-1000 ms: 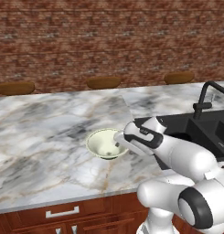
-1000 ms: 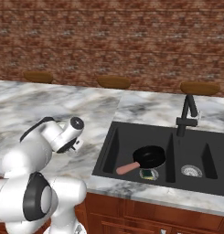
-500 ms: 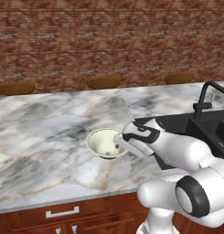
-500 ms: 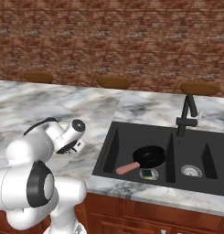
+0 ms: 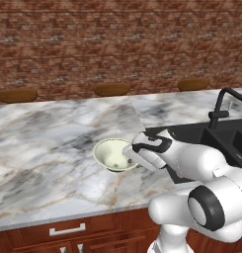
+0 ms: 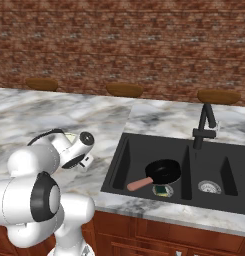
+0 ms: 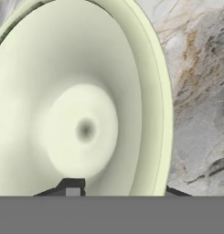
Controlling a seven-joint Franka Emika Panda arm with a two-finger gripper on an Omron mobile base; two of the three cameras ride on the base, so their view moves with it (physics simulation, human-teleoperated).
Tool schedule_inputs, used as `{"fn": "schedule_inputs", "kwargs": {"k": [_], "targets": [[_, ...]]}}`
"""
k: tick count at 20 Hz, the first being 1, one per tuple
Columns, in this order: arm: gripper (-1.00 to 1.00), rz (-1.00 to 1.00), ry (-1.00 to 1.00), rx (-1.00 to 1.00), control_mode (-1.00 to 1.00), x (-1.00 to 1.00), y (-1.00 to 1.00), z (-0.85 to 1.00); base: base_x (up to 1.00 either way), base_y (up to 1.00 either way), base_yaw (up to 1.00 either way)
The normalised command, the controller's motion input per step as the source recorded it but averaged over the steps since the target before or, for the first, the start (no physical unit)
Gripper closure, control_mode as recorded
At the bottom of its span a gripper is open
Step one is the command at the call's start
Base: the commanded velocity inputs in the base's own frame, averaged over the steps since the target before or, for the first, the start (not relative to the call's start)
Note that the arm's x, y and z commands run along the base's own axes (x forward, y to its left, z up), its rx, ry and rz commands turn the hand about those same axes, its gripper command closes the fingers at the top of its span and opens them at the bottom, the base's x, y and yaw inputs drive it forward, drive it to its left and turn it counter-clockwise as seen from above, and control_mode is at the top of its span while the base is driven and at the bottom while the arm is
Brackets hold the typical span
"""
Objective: Pick the saucepan and bowl and place them in the sink. Then turn on the water.
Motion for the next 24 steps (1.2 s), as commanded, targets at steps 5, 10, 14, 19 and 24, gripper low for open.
{"fn": "schedule_inputs", "kwargs": {"k": [5, 10, 14, 19, 24], "targets": [[1.0, 0.0, 0.0, 0.04, -1.0, 0.0, 0.0, 0.03, 0.0, 0.0, 0.0], [1.0, 0.0, -0.04, 0.1, -1.0, 0.0, -0.04, 0.39, 0.0, 0.0, 0.0], [1.0, -0.01, -0.01, 0.1, -1.0, 0.0, -0.17, 0.64, 0.0, 0.0, 0.0], [1.0, -0.05, 0.0, 0.08, -1.0, 0.0, -0.18, 0.66, 0.0, 0.0, 0.0], [1.0, -0.13, 0.06, 0.01, -1.0, 0.02, -0.02, 0.66, 0.0, 0.0, 0.0]]}}
